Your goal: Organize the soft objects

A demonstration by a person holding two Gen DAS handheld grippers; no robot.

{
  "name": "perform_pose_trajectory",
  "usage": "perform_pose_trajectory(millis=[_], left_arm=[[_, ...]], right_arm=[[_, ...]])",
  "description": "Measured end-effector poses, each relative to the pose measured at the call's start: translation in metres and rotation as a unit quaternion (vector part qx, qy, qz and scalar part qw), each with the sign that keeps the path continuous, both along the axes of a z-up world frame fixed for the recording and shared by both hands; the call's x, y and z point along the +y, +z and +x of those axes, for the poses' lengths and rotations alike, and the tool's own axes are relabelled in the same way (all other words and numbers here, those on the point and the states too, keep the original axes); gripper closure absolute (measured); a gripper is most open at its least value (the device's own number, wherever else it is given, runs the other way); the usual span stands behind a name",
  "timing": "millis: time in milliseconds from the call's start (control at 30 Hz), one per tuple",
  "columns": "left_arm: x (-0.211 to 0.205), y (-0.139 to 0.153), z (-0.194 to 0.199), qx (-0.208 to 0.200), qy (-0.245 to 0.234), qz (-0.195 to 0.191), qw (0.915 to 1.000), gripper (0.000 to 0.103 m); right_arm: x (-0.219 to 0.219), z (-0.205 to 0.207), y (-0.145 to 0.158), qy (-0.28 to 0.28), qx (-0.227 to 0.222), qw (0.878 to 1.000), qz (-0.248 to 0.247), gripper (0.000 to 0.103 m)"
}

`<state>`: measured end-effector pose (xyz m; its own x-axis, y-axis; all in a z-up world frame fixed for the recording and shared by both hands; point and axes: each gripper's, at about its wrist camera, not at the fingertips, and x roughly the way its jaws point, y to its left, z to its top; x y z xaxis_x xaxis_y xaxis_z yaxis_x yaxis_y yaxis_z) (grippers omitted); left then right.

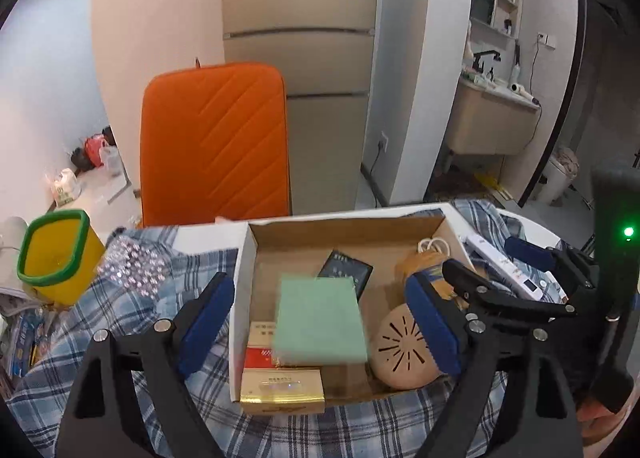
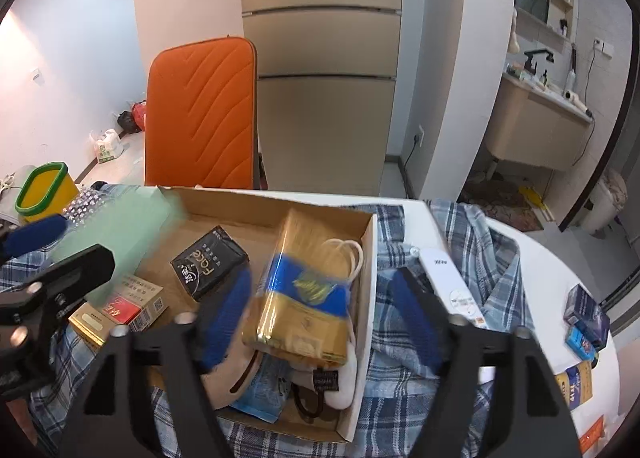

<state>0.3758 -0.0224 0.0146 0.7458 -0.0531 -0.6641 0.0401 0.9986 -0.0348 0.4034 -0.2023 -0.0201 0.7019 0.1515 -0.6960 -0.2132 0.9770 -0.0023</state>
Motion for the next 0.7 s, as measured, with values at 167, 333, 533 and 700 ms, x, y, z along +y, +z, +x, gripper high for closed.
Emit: perform_pose_trajectory(millis=[167,333,533,700], left_arm=[[-0.002,0.009,-0.007,-0.012,0.001,0.001,0.9999,0.014],[-0.006,0.033,-0.028,-0.045,-0.003,0.015,0.9989,0.014],[-0.004,0.064,-0.075,-0.095,0.016,0.016,0.9952,0.014],[-0.004,0.078,-0.120,-0.131,0.017,0.019,0.9911,0.014]], right_arm=[[-0.006,0.000,0.005,-0.009,0.000,1.000,0.014,0.027],[-0.014,-0.011,0.022,-0.019,-0.016,0.999,0.027,0.027],[-0.025,-0.043,0.055,-0.025,-0.062,0.997,0.037,0.027],[-0.029,-0.081,0.079,-0.021,-0.097,0.994,0.040,0.027]])
